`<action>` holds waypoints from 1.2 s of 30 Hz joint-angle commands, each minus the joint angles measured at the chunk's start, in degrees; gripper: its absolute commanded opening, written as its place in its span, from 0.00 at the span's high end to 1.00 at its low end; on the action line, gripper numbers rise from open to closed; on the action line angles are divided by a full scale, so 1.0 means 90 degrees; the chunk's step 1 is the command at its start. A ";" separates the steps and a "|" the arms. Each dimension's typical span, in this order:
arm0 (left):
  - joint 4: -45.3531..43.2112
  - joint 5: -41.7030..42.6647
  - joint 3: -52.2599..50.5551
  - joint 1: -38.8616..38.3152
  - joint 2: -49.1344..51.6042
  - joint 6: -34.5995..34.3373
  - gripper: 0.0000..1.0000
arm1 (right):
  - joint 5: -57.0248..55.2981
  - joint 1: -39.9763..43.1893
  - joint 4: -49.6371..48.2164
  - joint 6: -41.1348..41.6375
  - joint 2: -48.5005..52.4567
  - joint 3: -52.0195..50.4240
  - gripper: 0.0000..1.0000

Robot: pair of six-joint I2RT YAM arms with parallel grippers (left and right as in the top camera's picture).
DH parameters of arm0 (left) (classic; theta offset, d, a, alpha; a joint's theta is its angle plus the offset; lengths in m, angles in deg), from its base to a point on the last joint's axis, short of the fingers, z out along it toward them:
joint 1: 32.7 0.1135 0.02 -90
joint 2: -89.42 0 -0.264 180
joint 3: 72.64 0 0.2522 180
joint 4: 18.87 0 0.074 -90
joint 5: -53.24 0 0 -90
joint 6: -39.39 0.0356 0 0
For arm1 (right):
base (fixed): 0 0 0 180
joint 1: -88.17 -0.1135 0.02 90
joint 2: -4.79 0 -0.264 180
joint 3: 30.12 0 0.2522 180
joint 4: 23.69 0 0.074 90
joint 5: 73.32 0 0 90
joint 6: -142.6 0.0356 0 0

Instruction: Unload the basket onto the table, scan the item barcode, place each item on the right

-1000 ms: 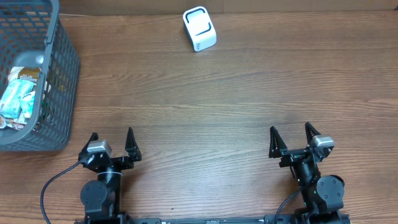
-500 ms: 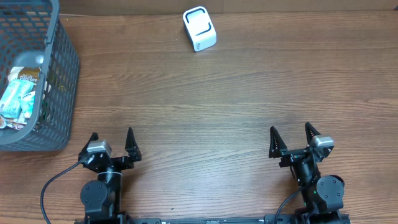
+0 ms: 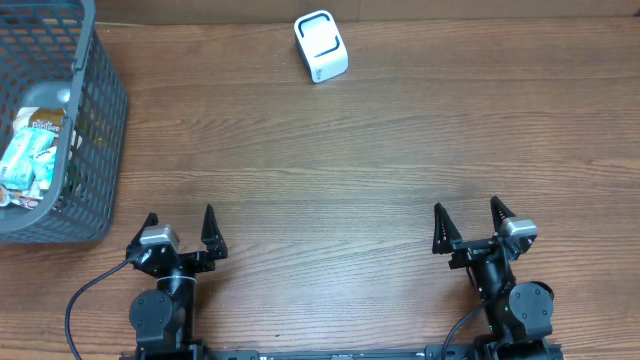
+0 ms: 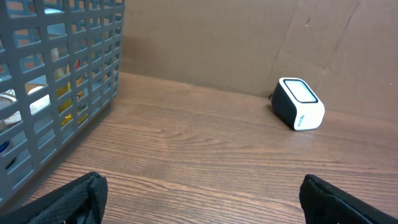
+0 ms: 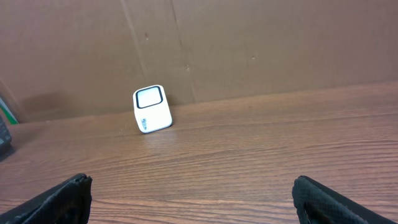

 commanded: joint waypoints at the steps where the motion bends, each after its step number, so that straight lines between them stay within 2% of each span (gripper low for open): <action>1: 0.0012 0.0027 -0.0019 -0.0012 -0.0056 -0.0015 0.01 | 0.0039 0.0012 -0.0034 0.0000 -0.0010 -0.0066 0.00; 36: 0.0012 -0.0075 -0.0019 -0.0010 -0.0056 0.0007 0.01 | 0.0039 0.0012 -0.0036 0.0000 -0.0010 -0.0066 0.00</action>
